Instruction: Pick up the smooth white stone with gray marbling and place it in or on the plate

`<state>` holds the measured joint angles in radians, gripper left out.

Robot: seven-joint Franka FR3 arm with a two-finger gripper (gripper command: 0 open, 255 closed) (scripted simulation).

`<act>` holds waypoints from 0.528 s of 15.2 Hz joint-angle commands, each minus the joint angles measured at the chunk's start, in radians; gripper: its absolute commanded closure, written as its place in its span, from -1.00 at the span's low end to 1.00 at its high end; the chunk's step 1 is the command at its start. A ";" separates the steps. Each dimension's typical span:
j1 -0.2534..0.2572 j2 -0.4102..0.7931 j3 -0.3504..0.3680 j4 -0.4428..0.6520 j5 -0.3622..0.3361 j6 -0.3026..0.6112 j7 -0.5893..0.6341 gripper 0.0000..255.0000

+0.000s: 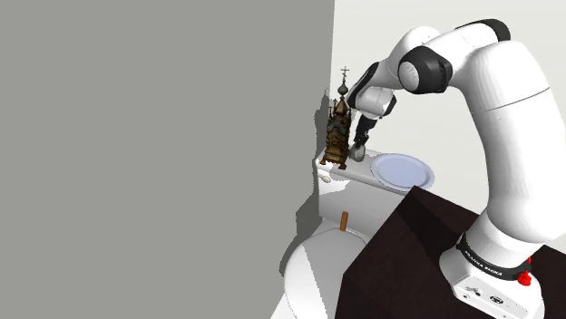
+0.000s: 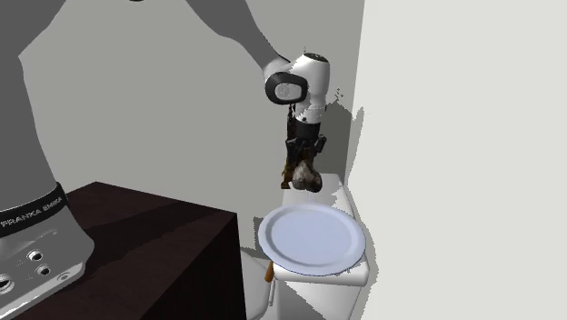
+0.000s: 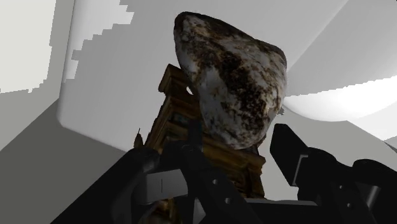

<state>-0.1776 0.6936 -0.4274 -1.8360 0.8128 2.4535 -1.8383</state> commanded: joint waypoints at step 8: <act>0.027 -0.098 -0.049 -0.052 -0.056 -0.043 0.027 1.00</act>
<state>-0.1542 0.6167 -0.4690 -1.8645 0.7624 2.4092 -1.8059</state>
